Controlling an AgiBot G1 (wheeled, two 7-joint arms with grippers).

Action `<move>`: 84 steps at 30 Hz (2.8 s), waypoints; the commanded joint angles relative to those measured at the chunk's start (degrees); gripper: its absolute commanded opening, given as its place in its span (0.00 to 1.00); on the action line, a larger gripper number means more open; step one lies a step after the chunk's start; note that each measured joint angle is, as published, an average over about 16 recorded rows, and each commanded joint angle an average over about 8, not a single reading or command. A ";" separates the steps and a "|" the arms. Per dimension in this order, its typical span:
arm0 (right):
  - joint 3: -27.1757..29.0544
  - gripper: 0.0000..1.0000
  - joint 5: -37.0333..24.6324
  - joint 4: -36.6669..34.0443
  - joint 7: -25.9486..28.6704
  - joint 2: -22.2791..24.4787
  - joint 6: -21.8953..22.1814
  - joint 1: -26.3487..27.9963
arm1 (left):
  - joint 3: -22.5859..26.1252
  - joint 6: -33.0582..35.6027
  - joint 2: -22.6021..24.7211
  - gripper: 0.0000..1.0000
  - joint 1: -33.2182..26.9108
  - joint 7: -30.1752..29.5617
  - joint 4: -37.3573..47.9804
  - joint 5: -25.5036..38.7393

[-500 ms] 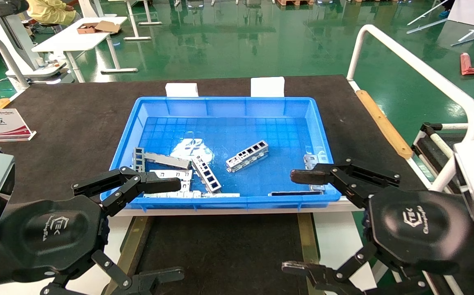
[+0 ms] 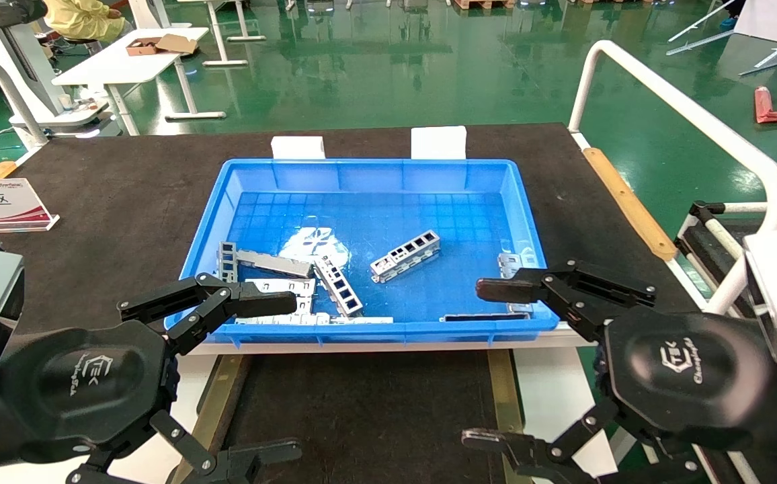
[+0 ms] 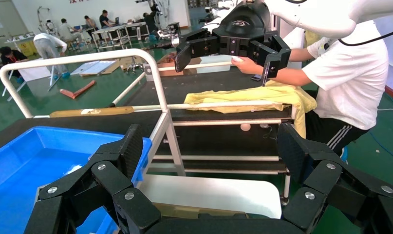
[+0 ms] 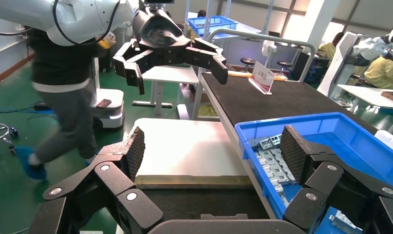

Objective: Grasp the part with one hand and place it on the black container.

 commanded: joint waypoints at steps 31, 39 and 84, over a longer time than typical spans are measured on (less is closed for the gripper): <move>0.00 1.00 0.00 0.00 0.00 0.00 0.00 0.00 | -0.01 0.00 0.00 1.00 -0.01 0.00 0.00 0.00; -0.01 1.00 0.00 -0.01 -0.01 0.00 -0.01 0.01 | 0.03 -0.74 0.23 1.00 -0.47 -0.19 0.07 0.36; -0.04 1.00 0.02 -0.03 -0.02 0.00 -0.01 0.02 | 16.17 -23.34 34.92 1.00 -27.00 10.42 43.35 34.37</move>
